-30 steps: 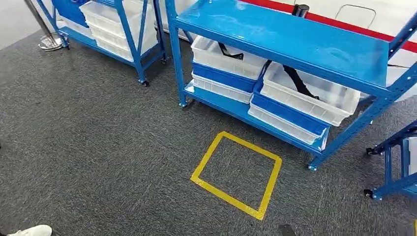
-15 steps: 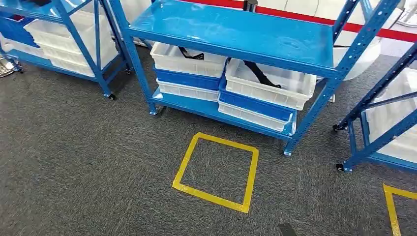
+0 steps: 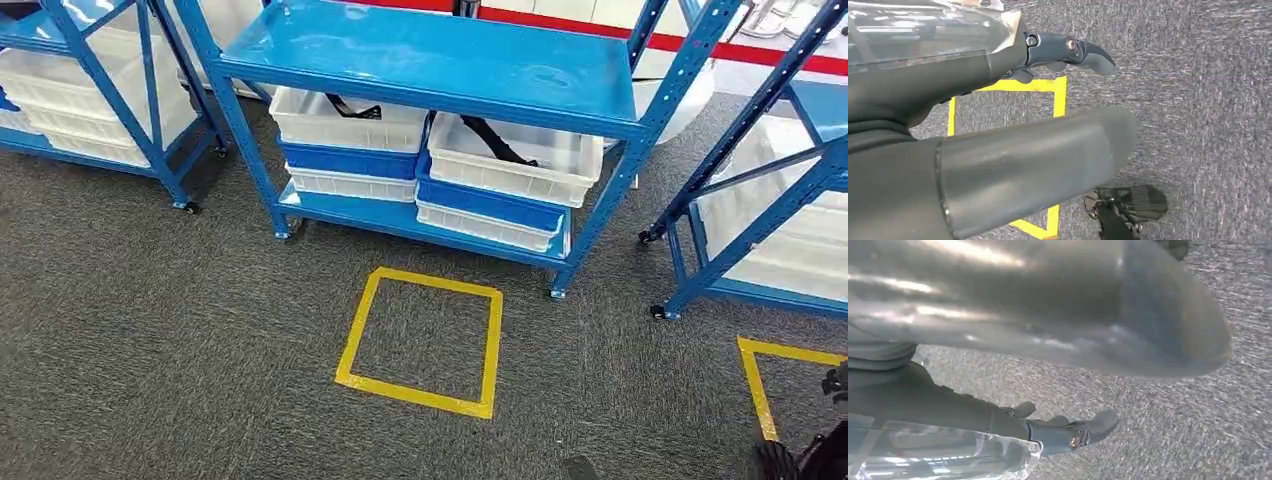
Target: Take the parts from the cabinet and place them on the table.
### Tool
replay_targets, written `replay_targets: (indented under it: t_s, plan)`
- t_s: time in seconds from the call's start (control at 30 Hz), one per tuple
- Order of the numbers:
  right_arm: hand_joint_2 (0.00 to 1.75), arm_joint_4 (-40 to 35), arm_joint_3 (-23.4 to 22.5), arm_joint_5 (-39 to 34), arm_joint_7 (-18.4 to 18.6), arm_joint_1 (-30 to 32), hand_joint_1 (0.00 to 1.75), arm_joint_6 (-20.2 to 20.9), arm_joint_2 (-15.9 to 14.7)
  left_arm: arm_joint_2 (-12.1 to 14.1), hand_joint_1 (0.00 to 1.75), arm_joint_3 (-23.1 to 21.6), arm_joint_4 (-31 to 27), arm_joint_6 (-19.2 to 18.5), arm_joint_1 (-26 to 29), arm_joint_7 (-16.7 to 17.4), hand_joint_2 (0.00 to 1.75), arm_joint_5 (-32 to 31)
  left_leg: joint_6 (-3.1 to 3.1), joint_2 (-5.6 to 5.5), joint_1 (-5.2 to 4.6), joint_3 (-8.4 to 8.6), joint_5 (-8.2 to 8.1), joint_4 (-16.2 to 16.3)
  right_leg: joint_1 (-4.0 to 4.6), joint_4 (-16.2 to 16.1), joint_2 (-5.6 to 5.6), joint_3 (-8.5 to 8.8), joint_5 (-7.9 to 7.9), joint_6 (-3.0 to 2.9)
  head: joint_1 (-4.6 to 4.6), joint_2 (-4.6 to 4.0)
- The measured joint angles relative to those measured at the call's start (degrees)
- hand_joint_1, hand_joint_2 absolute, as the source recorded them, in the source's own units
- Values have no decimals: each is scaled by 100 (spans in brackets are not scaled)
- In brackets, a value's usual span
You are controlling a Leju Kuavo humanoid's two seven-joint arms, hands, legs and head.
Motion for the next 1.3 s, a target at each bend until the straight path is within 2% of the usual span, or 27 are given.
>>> replay_targets:
  t_s: [0.03, 0.07, 0.1, 0.13, 0.23, 0.33, 0.4, 0.57, 0.6, 0.63, 0.67, 0.7, 0.77, 0.8, 0.83, 0.87, 0.9, 0.93, 0.97, 1.0, 1.03, 1.13, 1.17, 1.2, 1.23, 1.27, 1.3]
  plan:
    - [0, 0, 0, 0, -2, -10, 0, 0, -2, 2, 0, 0, 2, 0, 1, 0, 0, 0, -39, 2, -23, 0, -22, 10, 47, -7, 32, 29, 29, -68, -11, 0]
    - [0, 0, 0, 0, -2, -8, 0, 0, 2, 11, 0, 0, 0, 0, -3, -2, 0, -11, -59, 3, -29, -5, -17, 19, 17, -16, 30, 23, 54, -105, -24, 0]
    - [0, 2, 0, 0, -2, 2, 0, 0, 13, 26, 0, 0, 0, 2, -4, -2, 0, -26, 52, 2, -25, -11, -35, 26, -9, -15, 32, 19, 60, -106, -20, 0]
    - [0, 2, -2, 0, -2, 8, 0, 0, 13, 26, 0, -2, 2, 11, -1, 0, 0, -28, 100, 2, -20, -12, -4, 23, 11, -16, 33, 22, 60, -107, -24, 0]
    - [0, 2, -2, 13, -2, 7, 0, 0, 15, 13, 0, -7, 0, 77, -11, 11, 0, -53, 64, 2, -6, 16, 18, -30, 44, -14, 34, 19, 61, -144, -22, 0]
    - [0, 2, -2, 42, 0, 9, 0, 0, 15, 24, 0, -4, 0, 103, -19, 28, 0, -94, 29, 2, -5, 28, 38, -66, 49, -12, 33, 13, 60, -149, -22, 0]
    - [0, 2, -2, 66, 2, 8, 0, -2, 15, 24, 0, -4, 0, 116, -26, 44, 0, -103, -18, 2, -1, 25, 36, -63, 36, -17, 33, 10, 68, -159, -22, 0]
    - [0, 2, -2, 94, 2, 8, 0, -7, 61, 46, 0, -4, 0, 155, -28, 48, 0, -109, 15, 3, -35, 0, 10, -36, 6, -29, 32, 14, 78, -155, -22, 0]
    - [0, 2, -2, 94, 2, 7, 0, -9, 63, 52, 0, -4, 0, 157, -29, 48, 0, -109, 35, 2, -44, 7, 31, -74, 15, -59, 31, 28, 95, -127, -24, 0]
    - [0, 0, -2, 94, 2, 9, 0, -13, 55, 48, 0, -4, 0, 157, -35, 48, 0, -109, 16, 0, 0, 83, 122, -222, 98, -36, 35, 11, 78, -118, -22, 0]
    - [0, 0, -2, 94, 2, 10, 0, -17, 44, 37, 0, -4, 0, 162, -34, 48, 0, -109, 7, 30, 17, 121, 145, -275, 32, 82, 22, -50, 12, -112, -18, 0]
    - [0, 2, 0, 94, 2, 7, 0, -17, 57, 33, 0, -4, 0, 162, -44, 48, 0, -109, 32, 35, 36, 124, 164, -294, 59, 456, 28, -233, -189, -145, -7, 0]
    - [0, 2, 0, 96, 2, 17, 0, -20, 44, 35, 0, -2, 0, 164, -47, 48, 0, -109, 36, 39, 34, 113, 161, -294, 40, 1294, 28, -640, -509, -153, -9, 0]
    - [0, 2, 0, 103, 2, 30, 0, -22, 37, 35, 0, -2, 0, 166, -46, 48, 0, -109, 29, 39, 37, 109, 154, -292, 23, 1665, 27, -826, -593, -117, -11, 0]
    - [0, 0, 0, 105, 2, 42, 0, -22, 35, 33, 0, -2, 0, 168, -43, 48, 0, -109, 17, 37, 51, 116, 146, -291, -1, 1713, 26, -863, -560, -59, -9, 0]
    - [0, 0, 0, 111, 2, 45, 0, -22, 31, 26, 0, -2, 0, 170, -41, 48, 0, -109, -12, 32, 78, 128, 131, -286, -38, 1477, 25, -755, -420, 33, -9, 0]
    - [0, 0, 0, 122, 2, 44, 0, -24, 28, 20, 0, 0, 0, 170, -40, 48, 0, -109, -42, 26, 105, 144, 115, -275, -68, 1075, 20, -554, -234, 126, -9, 0]
    - [0, 0, 0, 138, 2, 42, 0, -26, 26, 13, 0, 0, 0, 177, -41, 46, 0, -109, -96, 22, 145, 166, 81, -244, -119, 462, 13, -239, 6, 234, -7, 0]
    - [0, 0, 0, 157, 2, 40, 0, -26, 31, 17, 0, 0, 0, 186, -41, 42, 0, -109, -164, 20, 142, 164, 38, -192, -172, 9, -9, -14, 122, 299, -2, 0]
    - [0, 0, 0, 170, 0, 20, 0, -26, 52, 50, 0, -2, 2, 195, -42, 42, 0, -109, -240, 19, 112, 134, -21, -131, -107, -17, 47, 2, 41, 207, 15, 0]
    - [0, 0, 0, 183, 0, 26, 0, -33, 52, 46, 0, -2, 0, 205, -45, 37, 0, -109, -277, 17, 114, 138, -28, -140, -114, 16, 65, 13, 39, 46, -18, 0]
    - [0, 0, -2, 201, 0, 38, 0, -35, 46, 28, 0, -2, 0, 205, -44, 35, 0, -109, -326, 15, 162, 164, -32, -159, -91, 49, 72, -3, 11, -120, -18, 0]
    - [0, -7, -2, 205, -2, 50, 0, -35, 50, 26, 0, -2, 0, 212, -53, 22, 0, -109, -334, 13, 193, 144, -111, -64, -113, 37, 78, 27, 3, -191, -24, 0]
    - [0, -13, -4, 205, -4, 48, 0, -37, 48, 26, 0, -2, 0, 214, -64, 13, 0, -109, -316, 10, 184, -10, -267, 236, -94, 37, 76, 44, -14, -218, -31, 0]
    - [0, -13, -4, 205, -11, 43, 0, -39, 48, 24, 0, -2, 0, 214, -63, 7, 0, -109, -305, 4, 162, -240, -453, 661, -78, 37, 75, 57, -31, -250, -28, 0]
    - [0, -13, -4, 205, -20, 43, 0, -44, 50, 26, 0, 0, 0, 216, -51, 7, 0, -109, -296, -2, 145, -576, -676, 1263, -38, 38, 74, 77, -58, -291, -31, 0]
    - [0, -13, -4, 205, -22, 49, 0, -46, 55, 28, 0, 2, 0, 216, -36, 7, 0, -111, -283, -4, 138, -826, -781, 1674, -5, 38, 74, 100, -78, -321, -31, 0]
